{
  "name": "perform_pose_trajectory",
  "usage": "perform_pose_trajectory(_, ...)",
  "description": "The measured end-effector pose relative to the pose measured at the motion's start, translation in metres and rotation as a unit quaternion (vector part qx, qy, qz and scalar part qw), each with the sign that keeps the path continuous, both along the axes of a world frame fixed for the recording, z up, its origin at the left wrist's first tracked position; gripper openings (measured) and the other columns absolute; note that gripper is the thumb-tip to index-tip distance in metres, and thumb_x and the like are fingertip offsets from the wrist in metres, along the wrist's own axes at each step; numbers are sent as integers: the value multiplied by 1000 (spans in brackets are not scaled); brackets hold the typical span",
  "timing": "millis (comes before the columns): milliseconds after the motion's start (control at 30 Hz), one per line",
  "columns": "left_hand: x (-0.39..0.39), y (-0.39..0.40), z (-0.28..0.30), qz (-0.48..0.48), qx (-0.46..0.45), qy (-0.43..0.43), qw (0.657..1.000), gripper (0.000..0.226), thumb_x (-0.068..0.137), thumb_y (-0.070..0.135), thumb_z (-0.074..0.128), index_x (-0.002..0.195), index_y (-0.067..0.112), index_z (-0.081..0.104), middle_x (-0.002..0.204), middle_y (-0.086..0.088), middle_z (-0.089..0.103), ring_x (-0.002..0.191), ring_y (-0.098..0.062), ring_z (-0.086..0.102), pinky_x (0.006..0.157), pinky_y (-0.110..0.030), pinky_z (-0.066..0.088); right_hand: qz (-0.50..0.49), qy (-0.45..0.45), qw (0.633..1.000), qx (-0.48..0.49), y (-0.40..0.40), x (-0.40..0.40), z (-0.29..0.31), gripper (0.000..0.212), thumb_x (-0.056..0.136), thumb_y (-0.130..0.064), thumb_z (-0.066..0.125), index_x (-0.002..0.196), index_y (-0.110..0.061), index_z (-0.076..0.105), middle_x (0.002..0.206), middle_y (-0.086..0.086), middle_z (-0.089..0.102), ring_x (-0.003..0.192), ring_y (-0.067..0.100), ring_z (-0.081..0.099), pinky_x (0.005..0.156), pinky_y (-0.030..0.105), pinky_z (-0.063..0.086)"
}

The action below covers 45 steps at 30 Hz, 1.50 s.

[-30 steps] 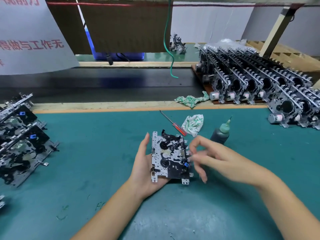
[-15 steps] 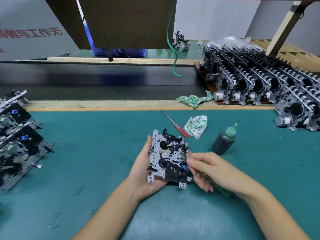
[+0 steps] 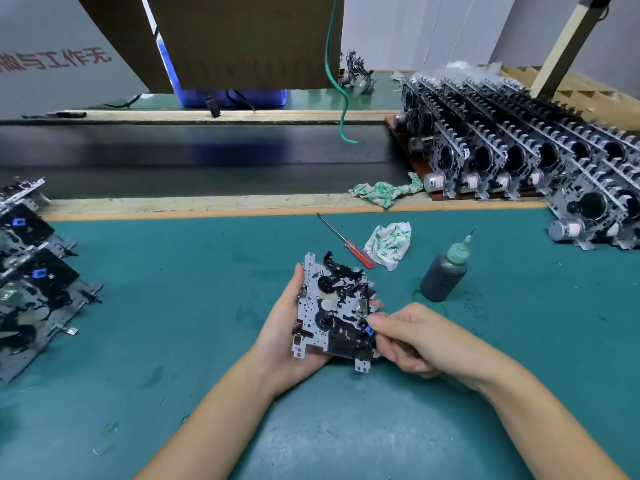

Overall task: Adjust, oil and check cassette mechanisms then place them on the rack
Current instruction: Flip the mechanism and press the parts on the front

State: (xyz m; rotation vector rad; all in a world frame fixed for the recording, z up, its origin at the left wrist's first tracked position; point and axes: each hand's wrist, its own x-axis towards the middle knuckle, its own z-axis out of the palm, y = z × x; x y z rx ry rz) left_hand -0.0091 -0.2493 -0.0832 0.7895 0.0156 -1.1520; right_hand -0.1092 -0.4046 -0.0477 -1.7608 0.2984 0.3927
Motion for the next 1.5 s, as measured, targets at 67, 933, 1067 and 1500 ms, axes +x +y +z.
perform_pose_trajectory(67,0,-1,1,-2,8,-5,1000,74,89,65,30,107,7,73,119,-21,65,105,-29,65,86,-36,55,8,4,1000,-2,-1,0,2,55,99,-32,42,46,-18,48,29,-1,33,28,9,22,37,16,21)
perform_pose_trajectory(933,-12,-3,16,44,51,-12,998,72,92,62,33,109,2,70,119,-26,63,101,-32,66,89,-41,50,61,-9,996,-59,-5,1,0,63,98,-42,37,39,-22,36,31,-3,24,30,10,21,37,19,23)
perform_pose_trajectory(1067,-14,3,23,74,-1,56,996,87,85,71,36,118,-6,62,127,-30,55,112,-36,61,96,-47,44,-12,-47,999,-23,-3,-1,-2,62,99,-40,37,41,-19,36,30,-1,24,29,11,17,35,16,20)
perform_pose_trajectory(1500,-15,7,34,131,-128,164,969,101,78,74,45,130,-13,43,129,-40,46,115,-55,50,96,-57,41,-95,-249,844,-465,-5,-2,-19,25,99,-37,40,87,-25,59,53,2,56,57,25,55,57,38,45)
